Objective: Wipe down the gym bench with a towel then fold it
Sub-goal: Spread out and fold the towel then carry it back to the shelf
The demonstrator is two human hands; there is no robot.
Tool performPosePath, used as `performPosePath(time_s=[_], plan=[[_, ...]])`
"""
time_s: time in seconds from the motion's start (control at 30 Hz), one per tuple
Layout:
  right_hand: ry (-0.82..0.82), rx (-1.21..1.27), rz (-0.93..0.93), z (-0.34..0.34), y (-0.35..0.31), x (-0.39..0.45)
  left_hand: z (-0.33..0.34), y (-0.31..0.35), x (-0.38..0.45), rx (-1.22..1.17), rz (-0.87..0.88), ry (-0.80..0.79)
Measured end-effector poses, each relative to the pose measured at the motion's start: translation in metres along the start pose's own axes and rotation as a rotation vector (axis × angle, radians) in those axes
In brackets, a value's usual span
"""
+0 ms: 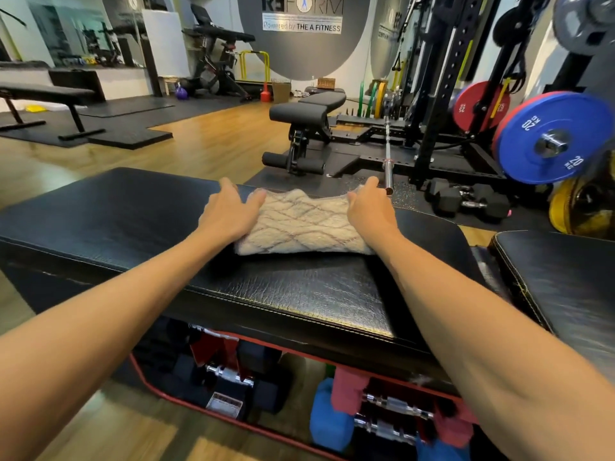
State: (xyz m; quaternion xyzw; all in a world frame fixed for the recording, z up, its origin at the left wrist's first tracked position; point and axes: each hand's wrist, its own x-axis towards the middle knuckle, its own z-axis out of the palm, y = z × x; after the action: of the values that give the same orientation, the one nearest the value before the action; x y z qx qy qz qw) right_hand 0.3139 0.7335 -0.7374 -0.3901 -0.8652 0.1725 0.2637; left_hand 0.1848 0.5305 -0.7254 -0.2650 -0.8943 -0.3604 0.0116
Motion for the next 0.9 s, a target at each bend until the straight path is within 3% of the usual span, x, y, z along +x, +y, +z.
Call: performPosePath(time_s=[0.13, 0.17, 0.23, 0.3, 0.33, 0.4, 0.53, 0.67, 0.8, 0.9], plan=[[0.066, -0.045, 0.093, 0.004, -0.004, -0.005, 0.006, 0.006, -0.024, 0.281, 0.035, 0.035], [0.075, 0.007, 0.151, 0.001, -0.002, -0.004, 0.007, 0.014, -0.029, 0.362, 0.09, 0.096], [0.017, 0.122, 0.245, -0.008, 0.005, 0.001, 0.014, 0.037, -0.045, 0.431, 0.378, 0.222], [-0.119, 0.133, 0.267, -0.021, 0.007, 0.003, 0.028, 0.06, -0.072, 0.391, 0.673, 0.067], [-0.181, 0.129, 0.276, -0.029, 0.005, 0.002, 0.038, 0.069, -0.085, 0.419, 0.724, -0.074], [-0.281, 0.183, 0.296, -0.042, 0.0, -0.001, 0.06, 0.078, -0.1, 0.505, 0.724, -0.187], [-0.422, 0.418, 0.417, -0.064, 0.009, -0.003, 0.08, 0.084, -0.112, 0.345, 0.62, -0.108], [-0.416, 0.584, 0.539, -0.082, 0.019, -0.005, 0.079, 0.101, -0.123, 0.213, 0.491, -0.114], [-0.314, 0.642, 0.42, -0.096, -0.009, -0.011, 0.069, 0.11, -0.127, 0.074, 0.41, 0.049], [-0.297, 0.771, 0.292, -0.097, -0.038, -0.017, 0.05, 0.105, -0.114, -0.3, 0.23, 0.064]])
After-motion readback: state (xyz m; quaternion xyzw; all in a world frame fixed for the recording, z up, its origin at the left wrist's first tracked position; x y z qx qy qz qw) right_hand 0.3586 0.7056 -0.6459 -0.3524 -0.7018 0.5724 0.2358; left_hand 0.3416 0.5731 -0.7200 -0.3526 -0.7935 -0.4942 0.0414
